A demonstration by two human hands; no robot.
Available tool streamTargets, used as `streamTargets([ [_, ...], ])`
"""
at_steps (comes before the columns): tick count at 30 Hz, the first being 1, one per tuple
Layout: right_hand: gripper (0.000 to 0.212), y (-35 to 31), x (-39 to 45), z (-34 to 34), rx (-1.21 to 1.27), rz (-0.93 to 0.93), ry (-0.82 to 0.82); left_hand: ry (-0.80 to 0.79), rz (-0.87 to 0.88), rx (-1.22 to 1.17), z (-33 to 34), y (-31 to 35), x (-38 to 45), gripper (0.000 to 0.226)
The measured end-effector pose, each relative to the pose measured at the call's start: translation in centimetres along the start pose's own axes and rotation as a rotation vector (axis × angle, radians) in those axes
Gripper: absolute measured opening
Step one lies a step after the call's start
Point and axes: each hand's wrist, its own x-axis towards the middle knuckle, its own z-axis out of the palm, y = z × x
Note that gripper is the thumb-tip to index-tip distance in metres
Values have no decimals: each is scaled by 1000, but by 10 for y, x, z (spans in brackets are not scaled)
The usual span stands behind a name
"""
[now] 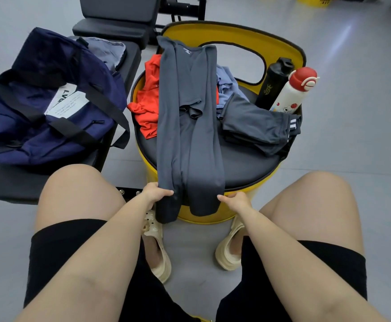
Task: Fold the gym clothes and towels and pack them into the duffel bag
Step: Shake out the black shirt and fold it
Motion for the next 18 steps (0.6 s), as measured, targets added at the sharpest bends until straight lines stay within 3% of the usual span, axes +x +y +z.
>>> streamTargets([
  [8, 49, 7, 1, 7, 223, -24, -71, -39, 10, 112, -1, -18, -11, 55],
  [12, 37, 8, 4, 13, 273, -31, -57, -38, 26, 100, 4, -27, -19, 45],
  [15, 44, 13, 3, 22, 343, -30, -109, -44, 30, 69, 10, -34, -26, 40],
  [18, 37, 16, -1, 25, 319, -73, -157, -53, 29, 37, 11, -38, -31, 37],
])
